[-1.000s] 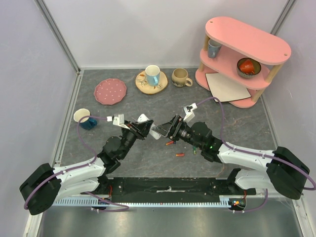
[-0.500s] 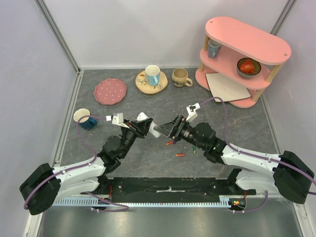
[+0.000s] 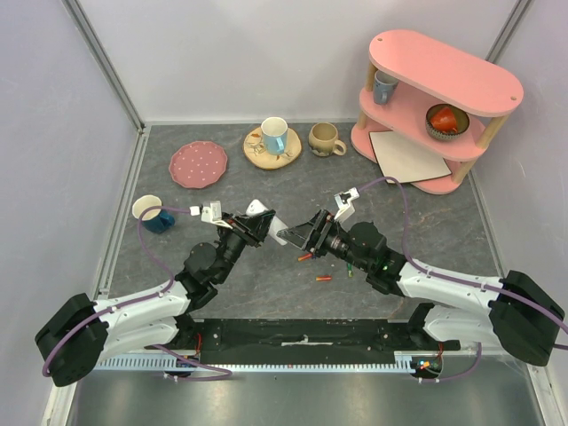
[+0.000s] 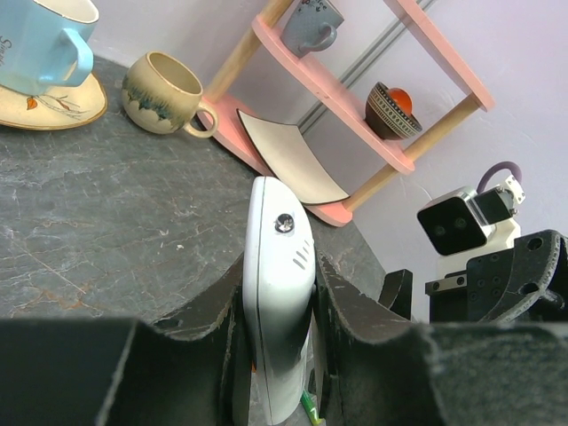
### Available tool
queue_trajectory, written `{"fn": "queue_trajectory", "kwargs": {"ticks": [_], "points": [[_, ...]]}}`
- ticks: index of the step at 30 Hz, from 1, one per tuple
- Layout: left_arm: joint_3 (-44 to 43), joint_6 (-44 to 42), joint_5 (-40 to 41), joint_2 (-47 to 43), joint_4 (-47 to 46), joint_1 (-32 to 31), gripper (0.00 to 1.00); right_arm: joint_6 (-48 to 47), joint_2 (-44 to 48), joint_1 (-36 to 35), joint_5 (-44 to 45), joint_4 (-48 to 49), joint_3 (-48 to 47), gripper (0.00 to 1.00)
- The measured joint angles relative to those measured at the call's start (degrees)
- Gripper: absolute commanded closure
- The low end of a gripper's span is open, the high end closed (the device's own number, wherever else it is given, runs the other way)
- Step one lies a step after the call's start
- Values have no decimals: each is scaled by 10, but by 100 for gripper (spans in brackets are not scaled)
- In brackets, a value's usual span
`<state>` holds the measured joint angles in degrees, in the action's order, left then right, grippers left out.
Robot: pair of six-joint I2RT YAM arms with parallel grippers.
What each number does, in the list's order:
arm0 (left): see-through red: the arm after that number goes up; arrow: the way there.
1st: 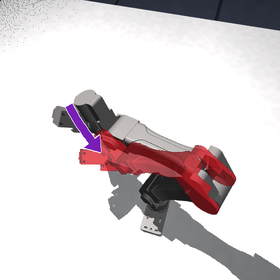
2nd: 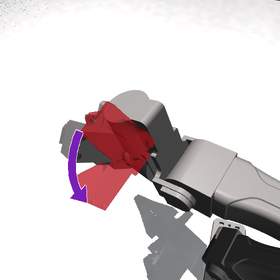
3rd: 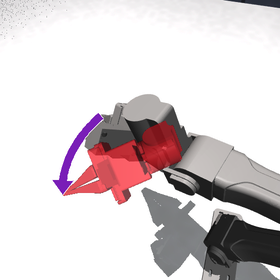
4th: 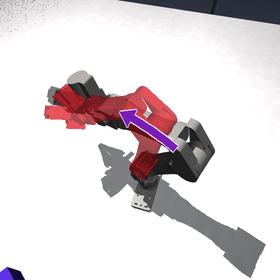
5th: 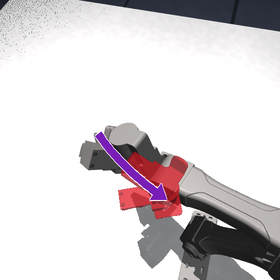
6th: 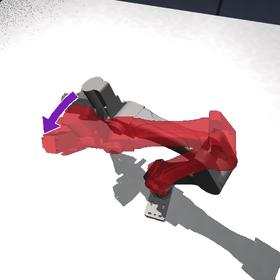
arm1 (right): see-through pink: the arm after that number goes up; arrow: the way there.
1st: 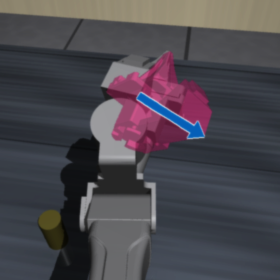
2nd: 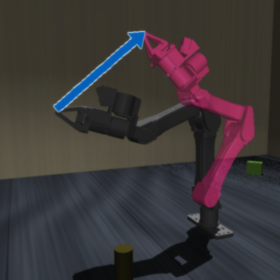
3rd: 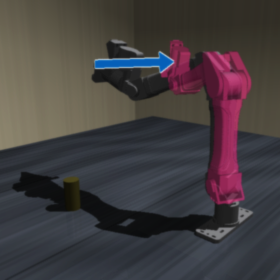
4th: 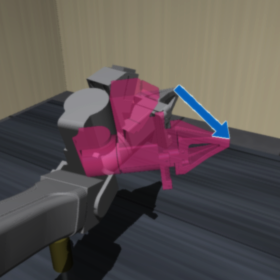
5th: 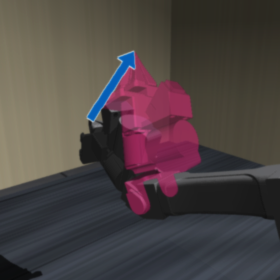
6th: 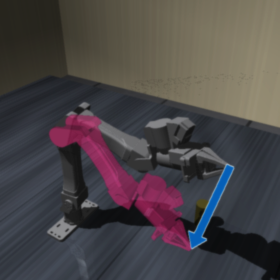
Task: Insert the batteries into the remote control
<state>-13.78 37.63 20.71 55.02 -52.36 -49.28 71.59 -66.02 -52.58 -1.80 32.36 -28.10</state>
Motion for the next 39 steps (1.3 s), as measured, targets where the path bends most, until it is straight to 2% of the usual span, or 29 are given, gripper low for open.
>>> {"fn": "queue_trajectory", "kwargs": {"ticks": [17, 30, 39], "points": [[1, 0, -9, 0, -2, 1, 98, 2, -13, 2, -2, 5, 0, 16], [34, 1, -20, -3, -64, 4, 98, 14, -22, 15, -29, 36, 3, 16], [36, 1, -28, 0, -73, 8, 98, 21, -28, 19, -39, 46, 3, 16]]}}
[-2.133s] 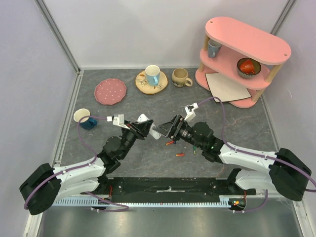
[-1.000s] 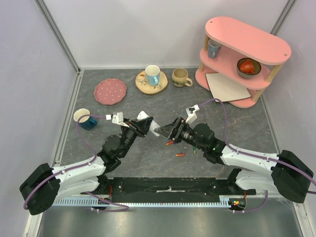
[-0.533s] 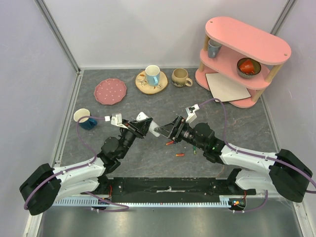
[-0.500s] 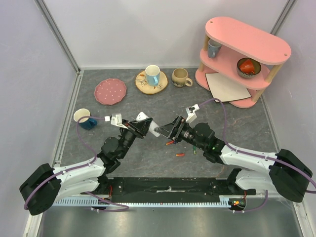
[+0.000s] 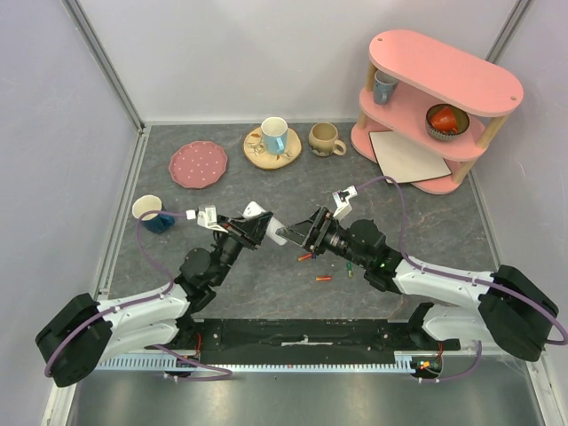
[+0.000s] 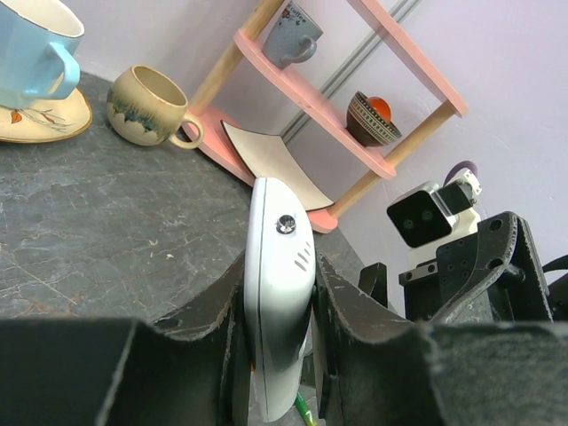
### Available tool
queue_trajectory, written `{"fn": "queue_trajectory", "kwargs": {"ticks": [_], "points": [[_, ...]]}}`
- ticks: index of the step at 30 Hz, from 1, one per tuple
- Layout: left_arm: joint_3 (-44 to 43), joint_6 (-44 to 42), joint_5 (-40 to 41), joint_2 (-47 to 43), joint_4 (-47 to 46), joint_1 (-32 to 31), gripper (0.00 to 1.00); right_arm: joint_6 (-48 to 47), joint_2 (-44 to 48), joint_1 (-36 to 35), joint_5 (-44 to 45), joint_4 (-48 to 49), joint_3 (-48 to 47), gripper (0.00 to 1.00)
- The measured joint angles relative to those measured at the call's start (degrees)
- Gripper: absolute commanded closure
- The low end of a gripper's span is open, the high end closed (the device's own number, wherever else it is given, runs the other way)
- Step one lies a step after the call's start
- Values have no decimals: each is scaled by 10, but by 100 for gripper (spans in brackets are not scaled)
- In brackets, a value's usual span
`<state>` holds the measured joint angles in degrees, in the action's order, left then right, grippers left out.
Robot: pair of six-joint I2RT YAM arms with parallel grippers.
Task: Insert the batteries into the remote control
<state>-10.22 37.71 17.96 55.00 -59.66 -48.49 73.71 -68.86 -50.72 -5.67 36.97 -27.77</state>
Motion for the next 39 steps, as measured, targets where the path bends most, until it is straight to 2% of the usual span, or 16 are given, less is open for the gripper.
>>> {"fn": "queue_trajectory", "kwargs": {"ticks": [39], "points": [[-15, -14, 22, 4, 59, -12, 98, -1, -17, 3, -15, -19, -6, 16]]}}
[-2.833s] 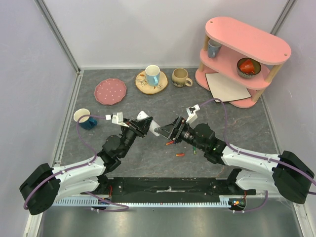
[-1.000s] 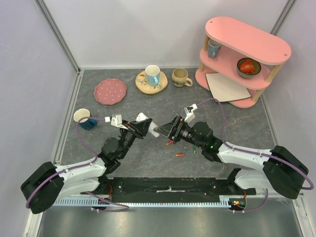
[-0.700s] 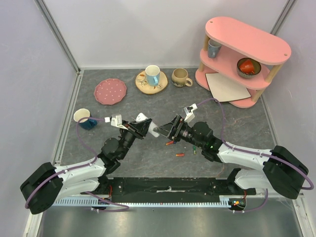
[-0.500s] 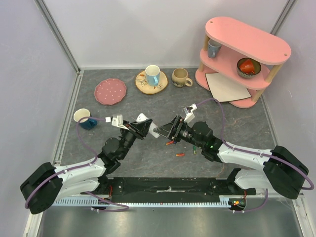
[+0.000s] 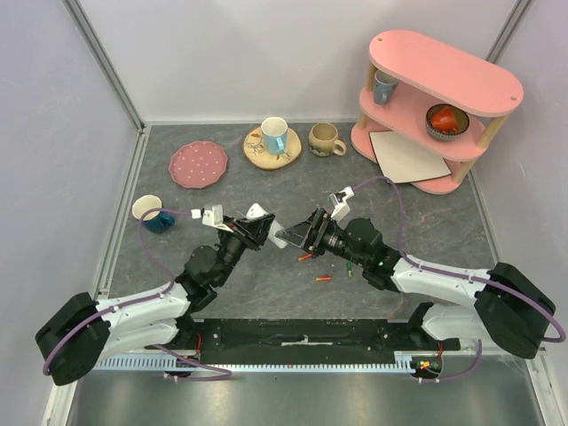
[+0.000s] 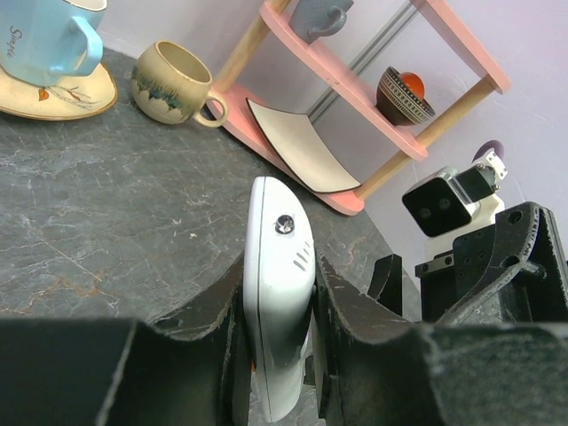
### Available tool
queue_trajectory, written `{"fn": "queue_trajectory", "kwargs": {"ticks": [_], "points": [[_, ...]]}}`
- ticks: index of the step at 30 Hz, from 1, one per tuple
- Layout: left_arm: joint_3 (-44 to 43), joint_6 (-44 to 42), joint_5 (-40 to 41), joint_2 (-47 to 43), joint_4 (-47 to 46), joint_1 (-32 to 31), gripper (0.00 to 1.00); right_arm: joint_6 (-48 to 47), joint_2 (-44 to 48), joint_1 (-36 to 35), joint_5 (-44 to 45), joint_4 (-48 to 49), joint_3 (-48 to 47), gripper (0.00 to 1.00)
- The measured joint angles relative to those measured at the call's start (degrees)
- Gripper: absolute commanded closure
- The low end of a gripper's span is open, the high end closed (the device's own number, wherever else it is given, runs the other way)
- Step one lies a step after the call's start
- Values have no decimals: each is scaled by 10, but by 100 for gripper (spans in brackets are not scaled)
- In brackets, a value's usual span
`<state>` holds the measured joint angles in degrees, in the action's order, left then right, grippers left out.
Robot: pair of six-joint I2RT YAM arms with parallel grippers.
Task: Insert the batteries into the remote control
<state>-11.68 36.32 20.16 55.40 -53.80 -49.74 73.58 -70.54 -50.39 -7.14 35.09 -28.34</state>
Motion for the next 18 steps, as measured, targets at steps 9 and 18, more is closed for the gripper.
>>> {"fn": "queue_trajectory", "kwargs": {"ticks": [9, 18], "points": [[-4, 0, 7, -1, 11, -3, 98, -1, 3, 0, 0, -4, 0, 16], [-8, 0, 8, -4, 15, -3, 98, -1, 7, 0, 0, -5, 0, 16]]}}
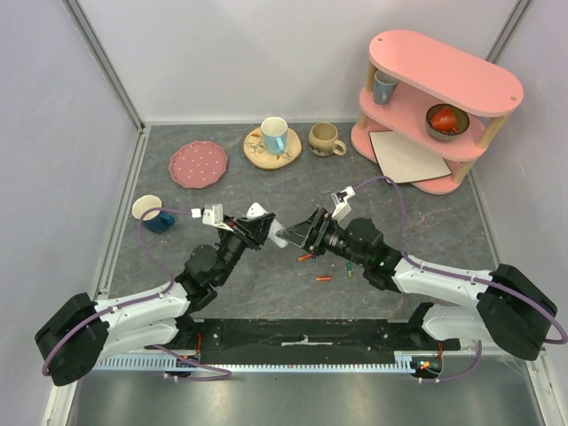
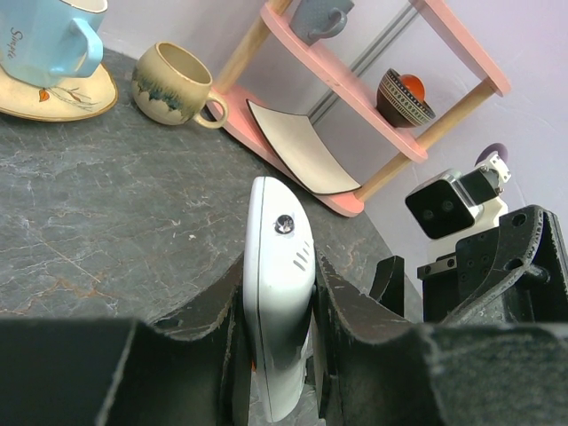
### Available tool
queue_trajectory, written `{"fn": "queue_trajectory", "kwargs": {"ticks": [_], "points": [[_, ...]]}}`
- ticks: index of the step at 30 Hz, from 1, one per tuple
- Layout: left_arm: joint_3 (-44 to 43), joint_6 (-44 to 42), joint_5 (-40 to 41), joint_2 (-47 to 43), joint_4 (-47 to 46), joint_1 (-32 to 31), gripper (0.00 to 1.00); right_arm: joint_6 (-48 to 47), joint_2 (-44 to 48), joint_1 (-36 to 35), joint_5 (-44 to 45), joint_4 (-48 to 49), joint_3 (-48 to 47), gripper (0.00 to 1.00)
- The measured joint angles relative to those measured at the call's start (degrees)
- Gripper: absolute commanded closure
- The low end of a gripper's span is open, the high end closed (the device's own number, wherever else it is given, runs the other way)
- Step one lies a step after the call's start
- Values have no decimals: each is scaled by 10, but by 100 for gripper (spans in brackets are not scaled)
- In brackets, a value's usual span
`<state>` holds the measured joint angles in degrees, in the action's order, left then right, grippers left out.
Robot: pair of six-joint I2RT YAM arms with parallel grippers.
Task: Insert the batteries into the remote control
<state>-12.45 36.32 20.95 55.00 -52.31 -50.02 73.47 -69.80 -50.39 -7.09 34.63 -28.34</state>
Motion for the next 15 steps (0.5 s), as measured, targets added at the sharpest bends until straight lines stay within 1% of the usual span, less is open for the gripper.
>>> {"fn": "queue_trajectory", "kwargs": {"ticks": [6, 11, 15], "points": [[0, -1, 1, 0, 1, 0, 98, 0, 2, 0, 0, 0, 0, 16], [0, -3, -4, 1, 39, -9, 98, 0, 12, 0, 0, 17, -13, 16], [0, -3, -4, 1, 50, -9, 98, 0, 17, 0, 0, 24, -17, 16]]}}
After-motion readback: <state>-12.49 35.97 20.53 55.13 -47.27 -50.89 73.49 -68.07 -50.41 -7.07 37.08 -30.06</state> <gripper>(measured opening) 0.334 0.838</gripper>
